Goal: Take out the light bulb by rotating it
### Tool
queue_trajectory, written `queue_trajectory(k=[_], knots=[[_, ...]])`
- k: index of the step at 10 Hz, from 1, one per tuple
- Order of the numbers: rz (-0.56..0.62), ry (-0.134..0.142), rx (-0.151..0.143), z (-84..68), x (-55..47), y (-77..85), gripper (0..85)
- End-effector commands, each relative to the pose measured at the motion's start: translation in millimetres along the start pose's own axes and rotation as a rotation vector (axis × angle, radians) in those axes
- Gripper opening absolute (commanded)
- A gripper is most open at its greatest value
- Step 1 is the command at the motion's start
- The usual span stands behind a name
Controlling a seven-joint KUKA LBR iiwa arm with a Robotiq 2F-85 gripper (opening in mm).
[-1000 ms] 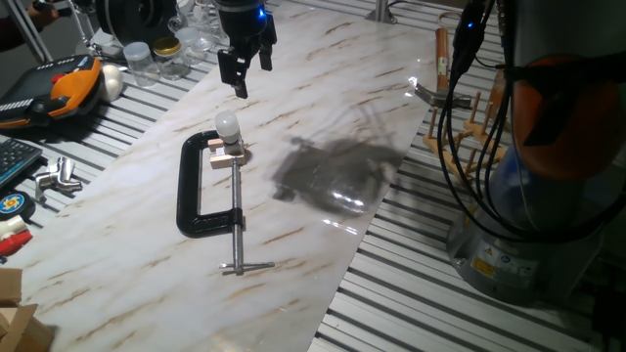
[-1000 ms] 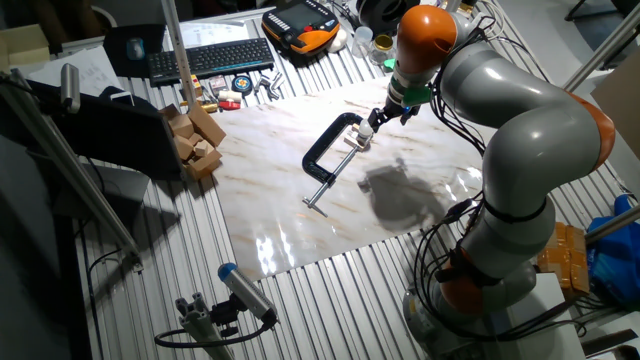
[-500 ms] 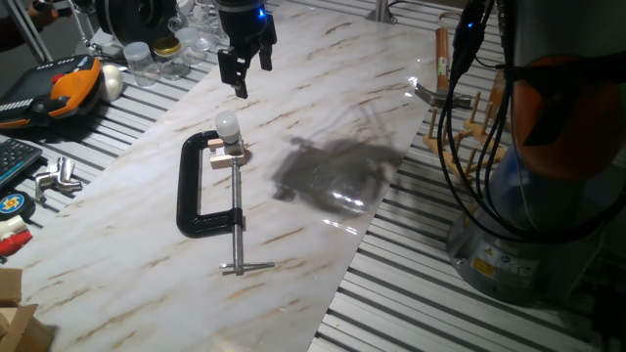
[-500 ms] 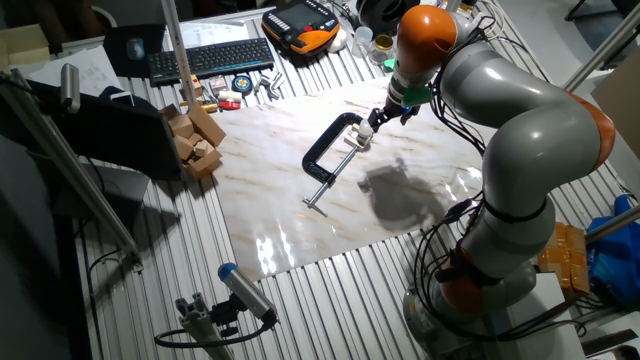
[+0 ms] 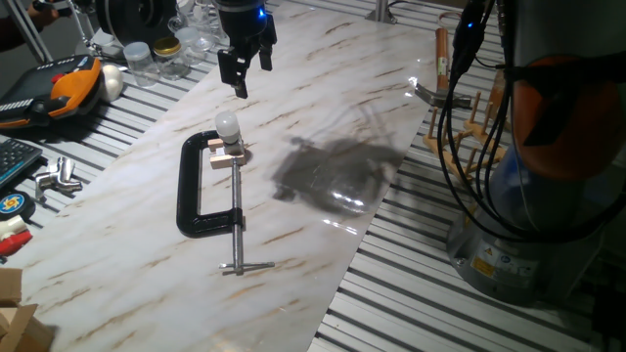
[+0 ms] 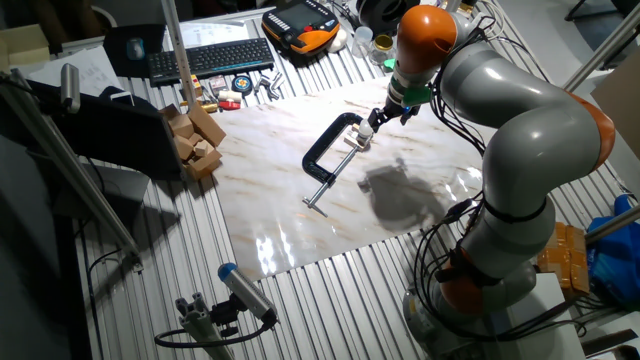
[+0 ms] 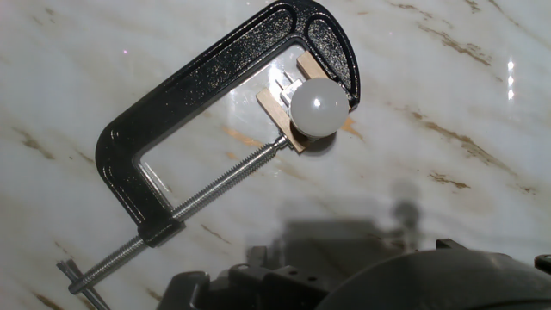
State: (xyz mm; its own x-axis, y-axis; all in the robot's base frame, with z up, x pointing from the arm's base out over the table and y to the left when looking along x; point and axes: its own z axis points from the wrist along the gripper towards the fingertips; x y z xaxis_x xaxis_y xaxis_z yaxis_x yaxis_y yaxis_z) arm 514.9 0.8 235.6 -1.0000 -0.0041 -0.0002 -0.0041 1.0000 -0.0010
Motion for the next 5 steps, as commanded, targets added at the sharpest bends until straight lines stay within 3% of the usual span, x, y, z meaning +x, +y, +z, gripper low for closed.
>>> queue_trajectory(k=[1, 5], knots=[[-0.079, 0.072, 0.008, -0.6, 0.0, -0.1, 0.0], [-0.074, 0.071, 0.015, -4.0, 0.9, 1.2, 0.0]])
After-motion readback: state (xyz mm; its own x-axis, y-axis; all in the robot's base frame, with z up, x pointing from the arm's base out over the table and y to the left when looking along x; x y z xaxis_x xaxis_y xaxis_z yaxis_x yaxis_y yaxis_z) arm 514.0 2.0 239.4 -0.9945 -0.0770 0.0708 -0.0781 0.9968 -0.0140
